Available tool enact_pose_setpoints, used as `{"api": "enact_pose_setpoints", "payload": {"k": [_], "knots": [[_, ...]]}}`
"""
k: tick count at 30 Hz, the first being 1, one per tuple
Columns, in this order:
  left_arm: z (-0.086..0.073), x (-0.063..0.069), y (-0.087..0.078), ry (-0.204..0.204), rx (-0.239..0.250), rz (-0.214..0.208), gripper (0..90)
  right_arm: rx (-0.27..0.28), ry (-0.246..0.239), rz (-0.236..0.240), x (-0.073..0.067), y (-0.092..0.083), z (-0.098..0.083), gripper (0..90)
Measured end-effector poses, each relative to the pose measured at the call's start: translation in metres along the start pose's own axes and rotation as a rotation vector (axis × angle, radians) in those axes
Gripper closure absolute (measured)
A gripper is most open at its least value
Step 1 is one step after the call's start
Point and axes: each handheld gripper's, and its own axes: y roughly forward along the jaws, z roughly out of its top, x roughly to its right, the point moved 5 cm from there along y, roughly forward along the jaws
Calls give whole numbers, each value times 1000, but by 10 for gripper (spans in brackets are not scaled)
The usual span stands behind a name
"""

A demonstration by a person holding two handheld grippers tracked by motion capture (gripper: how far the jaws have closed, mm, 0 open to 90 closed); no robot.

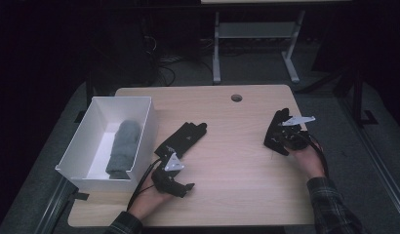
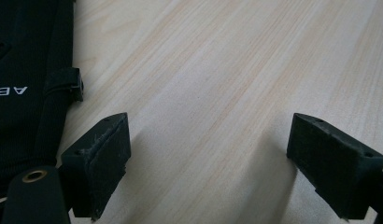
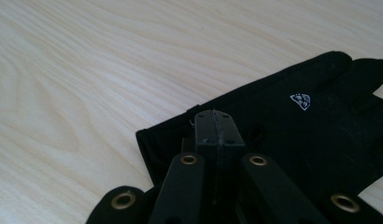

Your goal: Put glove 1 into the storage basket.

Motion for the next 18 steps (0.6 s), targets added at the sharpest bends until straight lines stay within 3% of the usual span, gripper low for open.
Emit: {"api": "enact_pose_setpoints", "payload": {"k": [6,10,18], "knots": [[-2,0,0,-1,26,-7,130,-38,-7,-6,3,11,-2,900],[-2,0,0,6,29,-11,129,-74,-10,37,-2,20,-6,900],[-3,0,0,3,34,-10,130,-97,-63,134,-25,14,-9,900]]}}
